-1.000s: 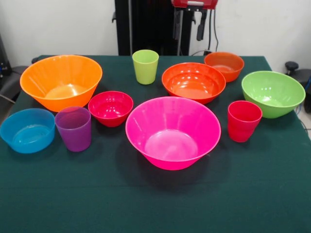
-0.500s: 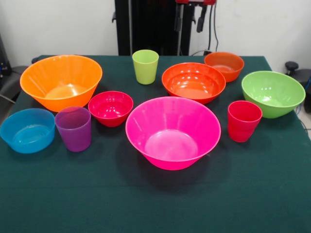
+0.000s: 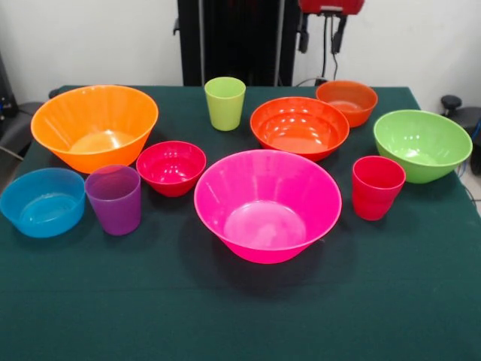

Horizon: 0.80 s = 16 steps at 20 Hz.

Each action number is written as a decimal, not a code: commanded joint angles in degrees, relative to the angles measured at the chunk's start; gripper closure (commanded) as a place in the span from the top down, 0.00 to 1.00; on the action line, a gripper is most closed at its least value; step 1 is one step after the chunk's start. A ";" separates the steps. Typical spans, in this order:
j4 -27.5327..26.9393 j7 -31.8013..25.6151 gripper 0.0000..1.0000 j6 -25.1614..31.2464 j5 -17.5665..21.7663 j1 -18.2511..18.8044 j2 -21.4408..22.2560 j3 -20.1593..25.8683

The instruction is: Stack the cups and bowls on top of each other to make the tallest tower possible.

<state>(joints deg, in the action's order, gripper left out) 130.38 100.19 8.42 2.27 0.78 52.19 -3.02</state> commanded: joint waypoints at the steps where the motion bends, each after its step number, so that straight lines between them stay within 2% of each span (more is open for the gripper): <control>1: 2.83 14.19 1.00 -7.65 -2.07 -2.18 -10.19 1.99; 9: 1.05 16.73 1.00 -13.52 1.68 -2.01 -17.13 0.39; 12: 0.60 16.11 1.00 -12.37 2.67 -0.83 -19.67 1.29; 16: -0.25 15.79 1.00 -13.15 3.38 -2.33 -21.48 -0.48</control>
<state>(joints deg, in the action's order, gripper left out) 130.36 109.49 -2.88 3.00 -1.12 37.23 -4.27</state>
